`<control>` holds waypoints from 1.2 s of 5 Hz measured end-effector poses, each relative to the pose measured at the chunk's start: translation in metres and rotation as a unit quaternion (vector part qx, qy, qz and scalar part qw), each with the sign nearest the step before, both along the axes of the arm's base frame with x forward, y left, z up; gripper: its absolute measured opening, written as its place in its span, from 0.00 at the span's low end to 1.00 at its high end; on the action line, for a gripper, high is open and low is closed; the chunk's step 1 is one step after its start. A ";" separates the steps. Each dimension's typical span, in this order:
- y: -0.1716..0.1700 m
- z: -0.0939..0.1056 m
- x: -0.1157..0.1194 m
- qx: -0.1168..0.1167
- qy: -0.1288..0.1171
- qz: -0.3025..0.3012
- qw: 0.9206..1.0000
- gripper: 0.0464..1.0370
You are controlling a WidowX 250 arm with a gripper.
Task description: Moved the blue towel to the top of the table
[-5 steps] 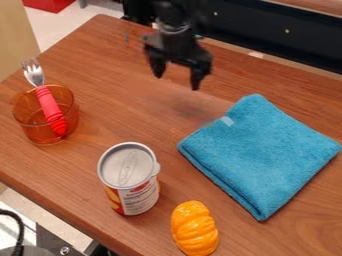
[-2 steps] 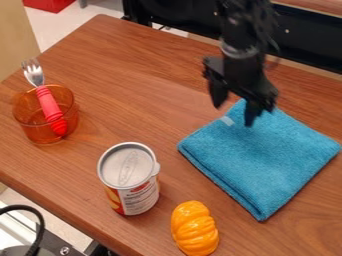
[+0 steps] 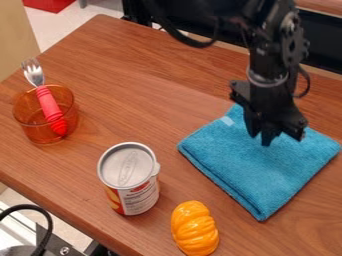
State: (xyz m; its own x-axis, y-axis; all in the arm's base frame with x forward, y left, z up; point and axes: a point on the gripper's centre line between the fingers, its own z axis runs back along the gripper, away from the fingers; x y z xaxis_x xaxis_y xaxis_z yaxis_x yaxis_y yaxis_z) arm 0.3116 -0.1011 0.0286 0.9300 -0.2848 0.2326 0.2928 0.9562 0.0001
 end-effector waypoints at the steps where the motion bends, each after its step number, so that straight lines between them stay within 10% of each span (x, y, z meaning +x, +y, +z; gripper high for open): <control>1: 0.003 -0.010 0.003 0.014 -0.005 0.021 1.000 0.02; 4: 0.020 -0.026 0.014 0.034 -0.011 0.092 0.995 0.01; 6: 0.058 -0.025 0.039 0.052 -0.057 0.197 0.977 0.01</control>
State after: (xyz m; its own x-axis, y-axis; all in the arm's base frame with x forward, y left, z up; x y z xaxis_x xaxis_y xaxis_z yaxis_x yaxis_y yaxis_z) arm 0.3504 -0.0432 0.0036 0.9420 0.0621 0.3299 -0.1054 0.9878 0.1148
